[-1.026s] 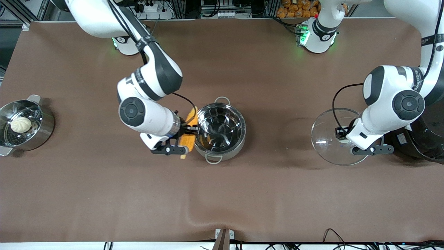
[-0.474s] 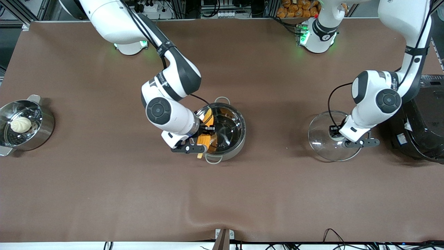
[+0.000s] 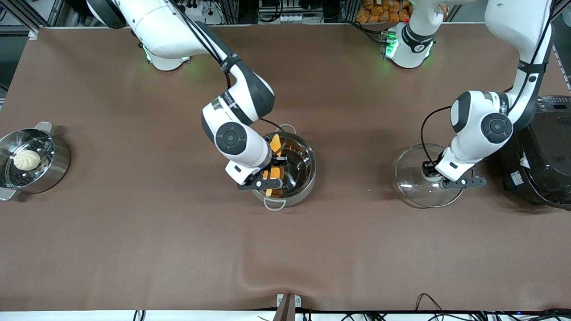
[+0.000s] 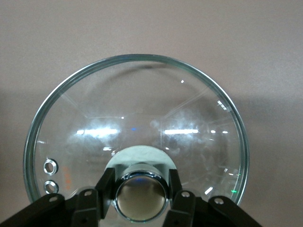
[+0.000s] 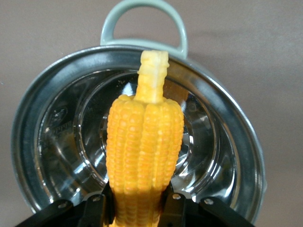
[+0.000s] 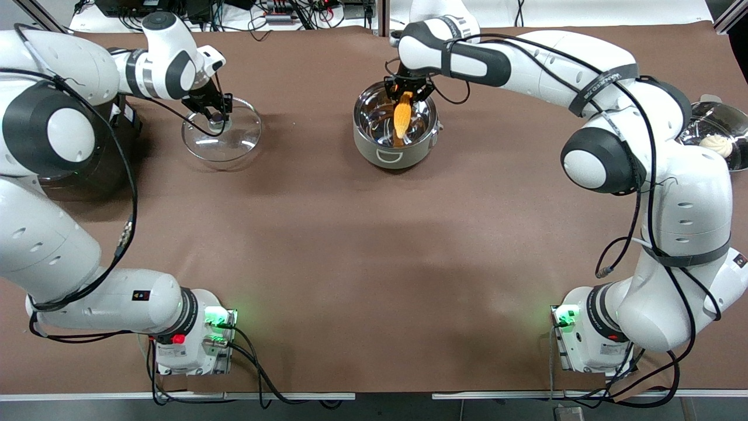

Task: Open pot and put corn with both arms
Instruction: 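Move the corn over the pot while the left gripper lowers the lid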

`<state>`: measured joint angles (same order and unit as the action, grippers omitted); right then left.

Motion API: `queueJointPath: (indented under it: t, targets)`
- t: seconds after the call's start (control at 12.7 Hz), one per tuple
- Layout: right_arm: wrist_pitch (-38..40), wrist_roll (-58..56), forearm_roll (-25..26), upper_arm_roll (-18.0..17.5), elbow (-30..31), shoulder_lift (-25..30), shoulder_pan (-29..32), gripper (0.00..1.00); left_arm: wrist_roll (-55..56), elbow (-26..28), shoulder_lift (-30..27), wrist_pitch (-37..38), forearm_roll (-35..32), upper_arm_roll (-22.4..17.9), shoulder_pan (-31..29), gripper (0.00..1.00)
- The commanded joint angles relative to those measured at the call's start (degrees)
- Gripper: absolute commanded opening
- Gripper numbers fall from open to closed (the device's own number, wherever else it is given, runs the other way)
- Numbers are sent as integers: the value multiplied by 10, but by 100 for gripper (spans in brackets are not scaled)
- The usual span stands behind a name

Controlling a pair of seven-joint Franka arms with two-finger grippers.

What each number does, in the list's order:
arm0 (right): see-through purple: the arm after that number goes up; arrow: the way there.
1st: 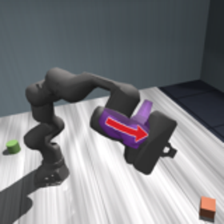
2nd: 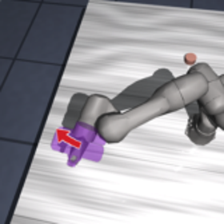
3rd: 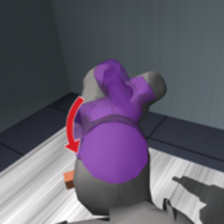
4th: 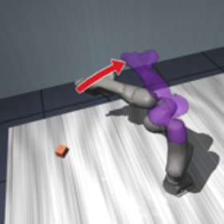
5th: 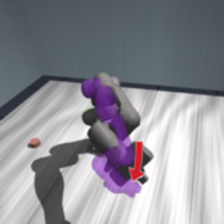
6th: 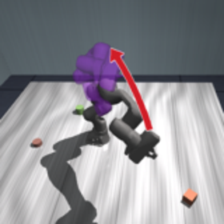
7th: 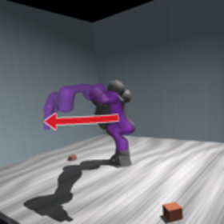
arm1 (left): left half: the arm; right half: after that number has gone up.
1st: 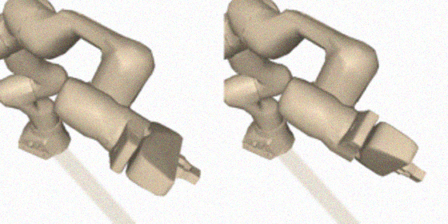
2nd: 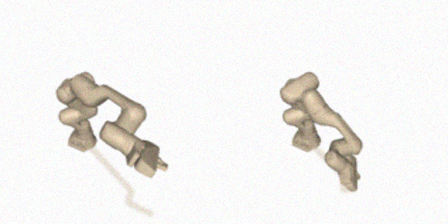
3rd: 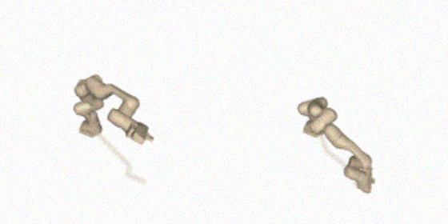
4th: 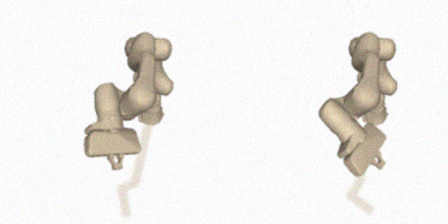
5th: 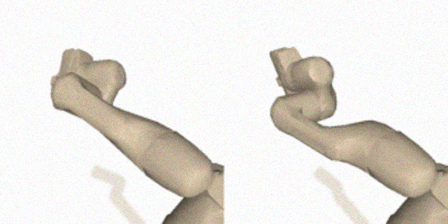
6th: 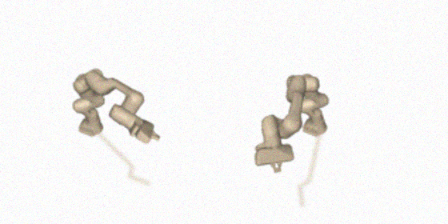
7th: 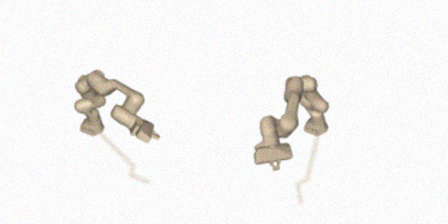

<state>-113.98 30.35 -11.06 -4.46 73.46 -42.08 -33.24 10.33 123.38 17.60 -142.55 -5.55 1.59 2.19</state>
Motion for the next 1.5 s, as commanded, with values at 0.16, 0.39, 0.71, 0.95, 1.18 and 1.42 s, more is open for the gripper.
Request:
queueJointPath:
  t: [0.16, 0.39, 0.71, 0.95, 1.18, 1.42]
  targets:
    - [-11, 9, 35, 7, -17, -22, -19, 0, -2, 13, 5, -26, 41, 12, -11, 0]
    - [-18, 45, 36, 8, -18, -27, -27, 37, -3, 11, 16, -28, 43, 17, -11, 0]
    - [-42, 67, 62, 9, -17, -25, -36, 100, -12, -3, 23, -27, 43, 16, -12, 100]
    - [-41, 89, 59, 8, -20, -18, -31, 100, -11, -34, 9, -16, 43, 16, -18, 100]
    - [-38, 88, 57, 8, -20, 1, -7, 100, -17, -103, -24, 73, 36, 13, -18, 100]
    - [37, 15, 57, 8, -17, 48, 58, 100, -19, -229, -58, 266, 36, 12, -19, 100]
